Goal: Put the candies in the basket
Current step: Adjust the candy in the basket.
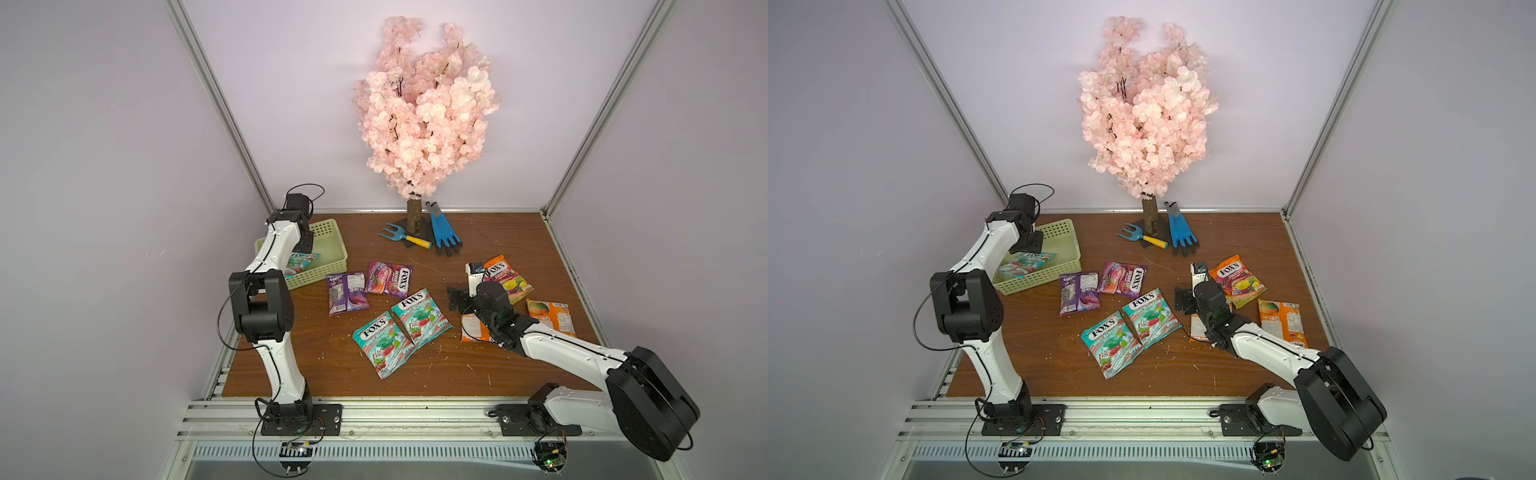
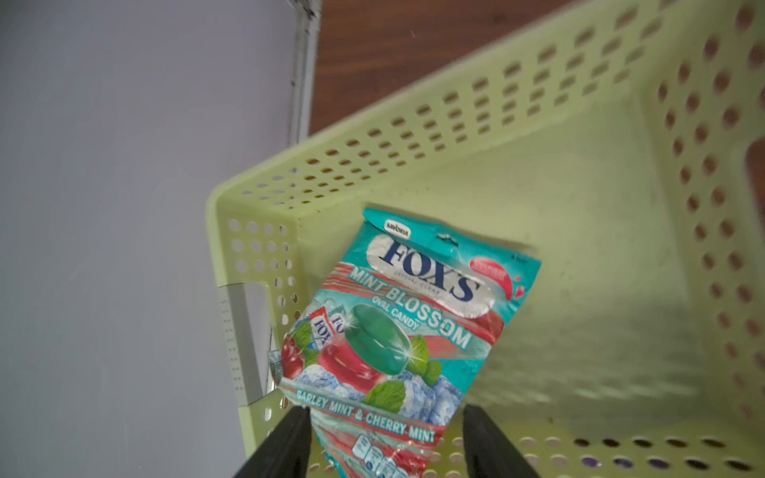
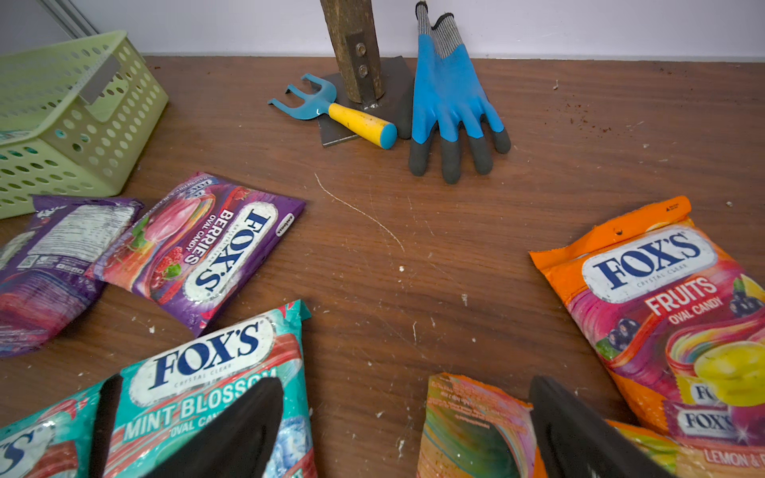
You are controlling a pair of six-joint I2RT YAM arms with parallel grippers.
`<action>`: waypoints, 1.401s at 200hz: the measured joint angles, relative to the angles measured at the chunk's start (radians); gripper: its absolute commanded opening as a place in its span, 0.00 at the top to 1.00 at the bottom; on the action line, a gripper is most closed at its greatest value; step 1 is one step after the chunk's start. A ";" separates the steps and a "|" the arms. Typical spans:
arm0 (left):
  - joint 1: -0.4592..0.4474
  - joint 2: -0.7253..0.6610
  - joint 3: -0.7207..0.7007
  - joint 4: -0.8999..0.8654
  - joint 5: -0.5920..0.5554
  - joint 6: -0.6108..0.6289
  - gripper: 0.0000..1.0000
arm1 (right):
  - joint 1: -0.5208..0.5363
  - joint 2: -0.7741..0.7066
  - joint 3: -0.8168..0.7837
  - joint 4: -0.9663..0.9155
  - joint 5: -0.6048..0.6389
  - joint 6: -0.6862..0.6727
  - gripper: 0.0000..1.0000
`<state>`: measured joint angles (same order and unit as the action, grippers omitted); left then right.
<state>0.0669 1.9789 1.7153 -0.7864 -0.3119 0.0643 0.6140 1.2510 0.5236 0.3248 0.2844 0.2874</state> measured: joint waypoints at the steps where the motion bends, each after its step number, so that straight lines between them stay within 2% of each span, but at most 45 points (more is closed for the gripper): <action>1: 0.000 0.003 0.000 0.000 0.001 0.000 0.34 | 0.000 0.000 0.000 0.000 0.000 0.000 0.01; 49: -0.007 0.129 0.045 -0.001 0.024 0.120 0.31 | 0.000 0.000 0.000 0.000 0.000 0.000 0.01; 107: -0.022 0.196 0.068 0.002 0.012 0.158 0.35 | 0.000 0.001 0.000 0.000 0.000 0.000 0.01; 129: -0.026 0.222 0.072 0.000 -0.014 0.164 0.49 | 0.000 0.001 0.000 0.000 0.003 0.000 0.01; 151: -0.026 0.245 0.095 0.000 -0.048 0.154 0.81 | 0.000 0.001 0.000 0.000 0.006 0.000 0.01; 170: -0.026 0.251 0.117 0.004 -0.080 0.140 1.00 | 0.000 0.001 0.000 0.000 0.008 0.000 0.01; 201: -0.026 0.250 0.171 0.000 -0.108 0.094 1.00 | 0.000 0.001 0.000 0.000 0.012 0.000 0.01; 241: -0.003 0.250 0.271 -0.005 -0.079 -0.084 1.00 | 0.000 0.001 0.000 0.000 0.024 0.000 0.01; 280: 0.008 0.264 0.281 0.001 -0.095 -0.215 1.00 | 0.000 -0.002 0.000 0.000 0.026 0.000 0.01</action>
<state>0.0750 2.2433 1.9961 -0.7853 -0.4065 -0.1509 0.6140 1.2491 0.5236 0.3244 0.3103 0.2871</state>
